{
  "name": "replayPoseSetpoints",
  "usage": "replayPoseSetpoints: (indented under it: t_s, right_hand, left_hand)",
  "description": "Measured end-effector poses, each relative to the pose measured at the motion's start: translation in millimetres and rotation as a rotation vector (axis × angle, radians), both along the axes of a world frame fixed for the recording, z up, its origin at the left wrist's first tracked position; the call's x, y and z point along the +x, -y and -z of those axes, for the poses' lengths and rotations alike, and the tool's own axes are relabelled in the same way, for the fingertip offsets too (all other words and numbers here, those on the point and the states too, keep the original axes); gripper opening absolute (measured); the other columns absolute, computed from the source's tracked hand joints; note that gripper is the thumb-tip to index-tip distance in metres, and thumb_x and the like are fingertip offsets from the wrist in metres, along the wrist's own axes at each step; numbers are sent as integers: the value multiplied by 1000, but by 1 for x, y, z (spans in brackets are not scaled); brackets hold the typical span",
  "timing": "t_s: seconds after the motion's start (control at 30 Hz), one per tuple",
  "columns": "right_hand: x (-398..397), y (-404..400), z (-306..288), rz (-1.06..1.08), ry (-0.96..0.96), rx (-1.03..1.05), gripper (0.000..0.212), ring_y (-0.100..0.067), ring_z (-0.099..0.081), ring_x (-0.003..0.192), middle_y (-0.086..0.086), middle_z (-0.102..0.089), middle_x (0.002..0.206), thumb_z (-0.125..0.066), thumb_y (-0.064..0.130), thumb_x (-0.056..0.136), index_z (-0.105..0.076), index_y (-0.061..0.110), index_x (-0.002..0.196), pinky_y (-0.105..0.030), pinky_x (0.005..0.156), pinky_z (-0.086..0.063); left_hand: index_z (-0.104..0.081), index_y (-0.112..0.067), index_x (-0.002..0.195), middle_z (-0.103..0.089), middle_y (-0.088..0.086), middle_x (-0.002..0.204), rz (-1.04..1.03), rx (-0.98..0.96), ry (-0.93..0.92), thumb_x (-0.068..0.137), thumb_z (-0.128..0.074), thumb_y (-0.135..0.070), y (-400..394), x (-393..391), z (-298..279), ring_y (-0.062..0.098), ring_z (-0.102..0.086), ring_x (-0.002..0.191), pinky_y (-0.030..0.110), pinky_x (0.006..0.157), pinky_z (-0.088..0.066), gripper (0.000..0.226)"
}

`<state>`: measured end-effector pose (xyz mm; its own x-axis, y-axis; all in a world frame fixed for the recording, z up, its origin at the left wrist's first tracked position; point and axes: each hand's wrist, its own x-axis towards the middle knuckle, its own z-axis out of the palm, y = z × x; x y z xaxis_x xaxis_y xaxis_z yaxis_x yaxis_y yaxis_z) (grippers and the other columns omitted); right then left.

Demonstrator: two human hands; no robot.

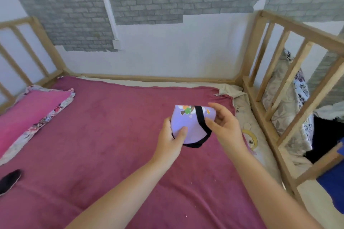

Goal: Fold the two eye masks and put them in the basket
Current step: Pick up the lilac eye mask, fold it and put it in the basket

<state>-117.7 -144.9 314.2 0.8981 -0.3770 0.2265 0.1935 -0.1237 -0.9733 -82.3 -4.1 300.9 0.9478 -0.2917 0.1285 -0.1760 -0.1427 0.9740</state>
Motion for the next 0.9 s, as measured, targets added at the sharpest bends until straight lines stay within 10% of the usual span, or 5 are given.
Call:
replayPoseSetpoints:
  t_s: [0.57,0.7,0.9]
  right_hand:
    - [34,-247,39,-775,-276,-116,37,14,-58,56,11,-62,80,-59,-1,81,-58,18,113,-1,57,-47]
    - [22,-368,44,-956,-255,-158,36,4,-60,64,4,-65,86,-62,3,80,-59,14,114,-4,56,-47]
    - [-2,-569,35,-1063,-132,-218,39,-20,-54,86,-9,-59,97,-61,2,80,-57,8,118,-19,68,-49]
  left_hand:
    - [-53,-23,97,-60,-4,89,-631,198,-144,79,-63,0,-269,-89,39,-12,-54,64,10,71,-45,31]
    - [-53,-7,114,-58,2,101,-825,380,-161,84,-61,-9,-377,-134,36,8,-58,90,3,69,-41,32]
    - [-45,-6,129,-42,23,140,-1057,1009,-184,88,-48,-36,-560,-205,33,39,-31,135,47,113,-25,51]
